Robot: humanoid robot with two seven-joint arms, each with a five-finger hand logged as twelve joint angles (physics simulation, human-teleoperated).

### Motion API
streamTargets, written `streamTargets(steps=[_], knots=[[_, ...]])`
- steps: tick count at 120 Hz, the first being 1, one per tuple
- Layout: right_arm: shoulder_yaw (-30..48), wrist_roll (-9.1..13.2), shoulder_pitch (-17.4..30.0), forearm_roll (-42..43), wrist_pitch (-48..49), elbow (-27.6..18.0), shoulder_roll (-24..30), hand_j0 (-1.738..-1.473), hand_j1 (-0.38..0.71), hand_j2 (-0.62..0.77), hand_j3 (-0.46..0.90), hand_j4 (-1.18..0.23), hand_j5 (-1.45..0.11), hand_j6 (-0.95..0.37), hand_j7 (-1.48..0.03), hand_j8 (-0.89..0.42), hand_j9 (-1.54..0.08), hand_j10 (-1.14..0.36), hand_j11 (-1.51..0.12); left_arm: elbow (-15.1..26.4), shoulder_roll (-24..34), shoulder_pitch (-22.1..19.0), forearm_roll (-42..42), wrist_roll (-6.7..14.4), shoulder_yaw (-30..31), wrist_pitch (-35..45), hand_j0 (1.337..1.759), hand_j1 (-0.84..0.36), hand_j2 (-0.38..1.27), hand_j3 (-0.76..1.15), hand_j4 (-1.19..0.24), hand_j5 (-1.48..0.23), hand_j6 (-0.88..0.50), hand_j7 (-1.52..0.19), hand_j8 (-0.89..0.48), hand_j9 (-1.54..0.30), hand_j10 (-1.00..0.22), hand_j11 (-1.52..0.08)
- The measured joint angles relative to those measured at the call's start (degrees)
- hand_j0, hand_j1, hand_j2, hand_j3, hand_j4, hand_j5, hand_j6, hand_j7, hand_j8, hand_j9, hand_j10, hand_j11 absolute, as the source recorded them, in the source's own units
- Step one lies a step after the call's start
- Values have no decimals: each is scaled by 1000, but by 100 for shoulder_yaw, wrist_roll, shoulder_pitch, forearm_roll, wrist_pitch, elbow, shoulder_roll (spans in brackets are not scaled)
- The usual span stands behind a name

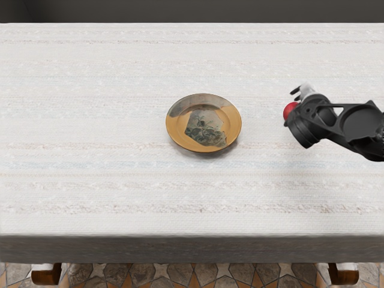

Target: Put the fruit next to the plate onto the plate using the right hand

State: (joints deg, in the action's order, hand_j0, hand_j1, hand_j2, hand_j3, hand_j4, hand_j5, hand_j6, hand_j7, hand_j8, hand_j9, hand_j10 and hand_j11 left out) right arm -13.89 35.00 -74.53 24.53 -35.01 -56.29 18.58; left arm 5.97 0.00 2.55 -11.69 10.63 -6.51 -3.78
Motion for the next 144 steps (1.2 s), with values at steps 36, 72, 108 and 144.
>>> streamTargets(steps=[36,72,108,144], knots=[[-16,5,85,77,-13,130,-90,-1657,173,-66,-2,-508,-527,-460,-585,-366,-556,-482,-574,-1,0,0,0,0,0,0,1658,56,49,0,-245,-318,-245,-318,-245,-318,-245,-318],[-32,-5,238,114,15,328,-116,-1650,195,43,-2,-564,-630,-514,-675,-483,-654,-555,-659,-1,0,0,0,0,-1,0,1658,55,49,0,-245,-318,-245,-318,-245,-318,-245,-318],[76,-6,181,-163,9,321,-85,-1653,220,216,1,-634,-830,-439,-825,-446,-843,-629,-846,0,0,-2,0,0,-1,0,1658,55,49,0,-245,-318,-245,-318,-245,-318,-245,-318],[1651,-6,188,-744,207,172,307,-1657,265,249,1,-640,-898,-377,-863,-376,-893,-642,-897,-1,0,0,0,0,0,0,1658,55,49,0,-245,-318,-245,-318,-245,-318,-245,-318]])
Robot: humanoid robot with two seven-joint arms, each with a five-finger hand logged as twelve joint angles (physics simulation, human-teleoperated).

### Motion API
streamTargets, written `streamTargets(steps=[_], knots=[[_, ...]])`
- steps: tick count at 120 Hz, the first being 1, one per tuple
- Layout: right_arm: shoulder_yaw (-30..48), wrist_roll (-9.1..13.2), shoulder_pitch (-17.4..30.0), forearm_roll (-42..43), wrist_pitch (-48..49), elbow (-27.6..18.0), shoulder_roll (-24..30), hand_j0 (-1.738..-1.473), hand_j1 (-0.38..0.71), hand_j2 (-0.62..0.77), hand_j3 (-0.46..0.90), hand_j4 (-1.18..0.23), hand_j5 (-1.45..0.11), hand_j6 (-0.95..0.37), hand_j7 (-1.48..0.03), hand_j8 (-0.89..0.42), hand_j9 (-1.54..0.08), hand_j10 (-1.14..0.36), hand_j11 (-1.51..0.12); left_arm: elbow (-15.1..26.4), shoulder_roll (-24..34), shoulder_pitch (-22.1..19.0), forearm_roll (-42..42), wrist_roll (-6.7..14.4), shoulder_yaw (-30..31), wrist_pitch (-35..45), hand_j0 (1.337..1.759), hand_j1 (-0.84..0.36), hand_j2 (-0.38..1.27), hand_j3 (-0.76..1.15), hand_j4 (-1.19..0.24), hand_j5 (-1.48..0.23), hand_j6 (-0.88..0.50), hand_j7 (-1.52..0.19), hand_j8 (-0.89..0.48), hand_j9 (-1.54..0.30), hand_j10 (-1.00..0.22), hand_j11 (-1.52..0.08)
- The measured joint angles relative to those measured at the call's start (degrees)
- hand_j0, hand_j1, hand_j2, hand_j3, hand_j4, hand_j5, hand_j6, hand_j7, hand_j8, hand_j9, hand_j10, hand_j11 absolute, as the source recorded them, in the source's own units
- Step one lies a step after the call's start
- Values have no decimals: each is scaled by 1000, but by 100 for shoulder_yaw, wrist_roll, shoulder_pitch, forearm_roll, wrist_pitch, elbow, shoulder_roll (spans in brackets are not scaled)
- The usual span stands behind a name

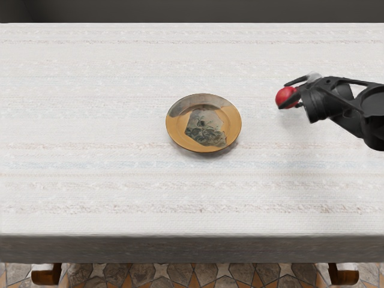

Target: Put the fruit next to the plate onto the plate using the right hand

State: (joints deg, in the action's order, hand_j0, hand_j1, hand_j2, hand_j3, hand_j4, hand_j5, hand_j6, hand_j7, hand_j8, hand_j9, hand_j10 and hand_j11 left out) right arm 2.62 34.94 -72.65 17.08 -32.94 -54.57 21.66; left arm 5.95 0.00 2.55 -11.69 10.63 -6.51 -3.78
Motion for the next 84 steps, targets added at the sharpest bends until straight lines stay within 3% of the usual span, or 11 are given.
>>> streamTargets(steps=[33,59,72,84], knots=[[986,3,20,-747,844,-664,145,-1658,294,283,1,-638,-907,-356,-865,-368,-900,-640,-904,-1,0,0,0,0,0,0,1658,55,49,0,-245,-318,-245,-318,-245,-318,-245,-318],[1209,3,-17,-972,946,-1327,162,-1658,297,323,2,-631,-919,-369,-866,-380,-908,-635,-912,1,0,0,0,0,0,0,1658,55,49,0,-245,-318,-245,-318,-245,-318,-245,-318],[1232,0,-20,-989,959,-1420,162,-1658,287,304,0,-628,-913,-384,-862,-379,-904,-632,-909,2,0,-1,0,0,0,0,1658,55,49,0,-245,-318,-245,-318,-245,-318,-245,-318],[1238,3,-17,-985,957,-1500,163,-1658,239,178,0,-560,-795,-396,-760,-393,-788,-563,-792,1,0,0,0,0,0,0,1658,55,49,0,-245,-318,-245,-318,-245,-318,-245,-318]])
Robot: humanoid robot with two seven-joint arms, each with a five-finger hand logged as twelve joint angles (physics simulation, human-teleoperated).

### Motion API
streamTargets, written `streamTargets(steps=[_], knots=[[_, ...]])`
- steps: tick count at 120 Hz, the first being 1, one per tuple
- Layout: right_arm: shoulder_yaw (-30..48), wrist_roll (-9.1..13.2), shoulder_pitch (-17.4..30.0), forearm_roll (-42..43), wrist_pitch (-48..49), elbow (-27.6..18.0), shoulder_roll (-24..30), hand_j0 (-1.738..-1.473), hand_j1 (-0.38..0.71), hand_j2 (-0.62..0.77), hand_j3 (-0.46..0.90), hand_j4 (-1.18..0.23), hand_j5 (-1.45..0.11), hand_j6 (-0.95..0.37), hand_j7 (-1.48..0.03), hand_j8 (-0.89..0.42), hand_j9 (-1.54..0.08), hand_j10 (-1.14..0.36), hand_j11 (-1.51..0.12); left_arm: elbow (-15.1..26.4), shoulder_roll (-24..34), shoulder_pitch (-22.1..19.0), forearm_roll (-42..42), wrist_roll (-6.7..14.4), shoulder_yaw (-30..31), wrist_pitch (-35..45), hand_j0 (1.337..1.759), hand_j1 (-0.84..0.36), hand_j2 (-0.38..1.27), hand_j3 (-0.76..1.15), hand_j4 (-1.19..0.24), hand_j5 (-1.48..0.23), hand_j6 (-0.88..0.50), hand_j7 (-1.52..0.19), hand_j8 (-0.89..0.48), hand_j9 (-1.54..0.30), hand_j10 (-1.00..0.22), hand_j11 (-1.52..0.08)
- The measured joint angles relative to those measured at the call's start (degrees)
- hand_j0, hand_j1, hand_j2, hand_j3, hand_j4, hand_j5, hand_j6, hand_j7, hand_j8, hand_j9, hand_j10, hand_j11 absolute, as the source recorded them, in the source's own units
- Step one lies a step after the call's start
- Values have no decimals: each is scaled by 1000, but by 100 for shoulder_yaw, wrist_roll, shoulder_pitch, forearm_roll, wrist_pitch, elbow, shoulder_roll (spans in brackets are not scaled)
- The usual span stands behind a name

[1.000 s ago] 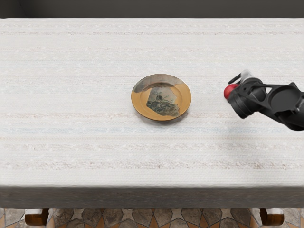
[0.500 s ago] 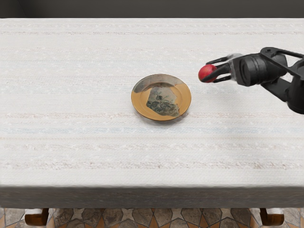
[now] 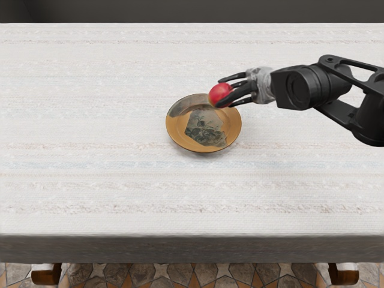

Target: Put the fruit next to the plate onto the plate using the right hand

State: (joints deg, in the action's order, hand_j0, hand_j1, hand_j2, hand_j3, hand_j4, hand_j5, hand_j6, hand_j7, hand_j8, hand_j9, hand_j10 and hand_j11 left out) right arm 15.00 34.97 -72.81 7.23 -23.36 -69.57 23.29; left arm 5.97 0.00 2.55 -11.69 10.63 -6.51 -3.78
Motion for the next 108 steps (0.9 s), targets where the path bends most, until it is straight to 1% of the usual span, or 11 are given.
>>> streamTargets(steps=[8,18,36,44,58,67,74,91,99,108], knots=[[-2,1,2,3,-3,-39,0,-1658,179,111,0,-491,-686,-372,-661,-371,-682,-493,-684,0,0,0,0,0,0,0,1658,55,49,0,-245,-318,-245,-318,-245,-318,-245,-318],[-4,2,3,8,-3,-63,0,-1658,90,60,0,-399,-551,-320,-534,-319,-548,-401,-550,-1,0,0,0,0,0,0,1658,55,49,0,-245,-318,-245,-318,-245,-318,-245,-318],[-4,3,4,13,-1,-78,13,-1658,-65,16,0,-253,-345,-215,-337,-215,-343,-254,-344,-1,0,0,0,0,0,0,1658,55,49,0,-245,-318,-245,-318,-245,-318,-245,-318],[49,3,31,10,124,-79,119,-1658,-119,8,0,-203,-275,-176,-270,-176,-274,-204,-275,0,0,0,0,0,0,0,1658,55,49,0,-245,-318,-245,-318,-245,-318,-245,-318],[1041,3,659,4,1238,-79,513,-1658,-186,-1,0,-142,-192,-127,-188,-127,-191,-143,-191,0,0,-2,0,0,0,0,1658,55,49,0,-245,-318,-245,-318,-245,-318,-245,-318],[1797,3,1149,-134,2300,-82,802,-1658,-214,-5,0,-117,-157,-106,-154,-106,-156,-117,-156,1,0,0,0,0,0,0,1658,56,49,0,-245,-318,-245,-318,-245,-318,-245,-318],[2215,3,1467,-382,3162,-85,1073,-1658,-230,-6,0,-102,-136,-94,-135,-94,-136,-102,-136,-1,0,0,0,0,0,0,1658,56,49,0,-245,-318,-245,-318,-245,-318,-245,-318],[2657,3,2036,-1277,4942,-83,1781,-1658,-257,-9,0,-78,-103,-73,-103,-73,-103,-78,-103,0,0,0,0,0,0,0,1658,56,49,0,-245,-318,-245,-318,-245,-318,-245,-318],[2849,3,2354,-1726,5366,-70,2113,-1658,-265,-9,0,-71,-94,-67,-94,-68,-94,-71,-94,1,0,0,0,0,0,0,1658,55,49,0,-245,-318,-245,-318,-245,-318,-245,-318],[3030,3,2692,-2218,5609,-63,2533,-1658,-271,-10,0,-65,-86,-62,-86,-62,-86,-65,-86,1,0,0,0,0,0,0,1658,56,49,0,-245,-318,-245,-318,-245,-318,-245,-318]])
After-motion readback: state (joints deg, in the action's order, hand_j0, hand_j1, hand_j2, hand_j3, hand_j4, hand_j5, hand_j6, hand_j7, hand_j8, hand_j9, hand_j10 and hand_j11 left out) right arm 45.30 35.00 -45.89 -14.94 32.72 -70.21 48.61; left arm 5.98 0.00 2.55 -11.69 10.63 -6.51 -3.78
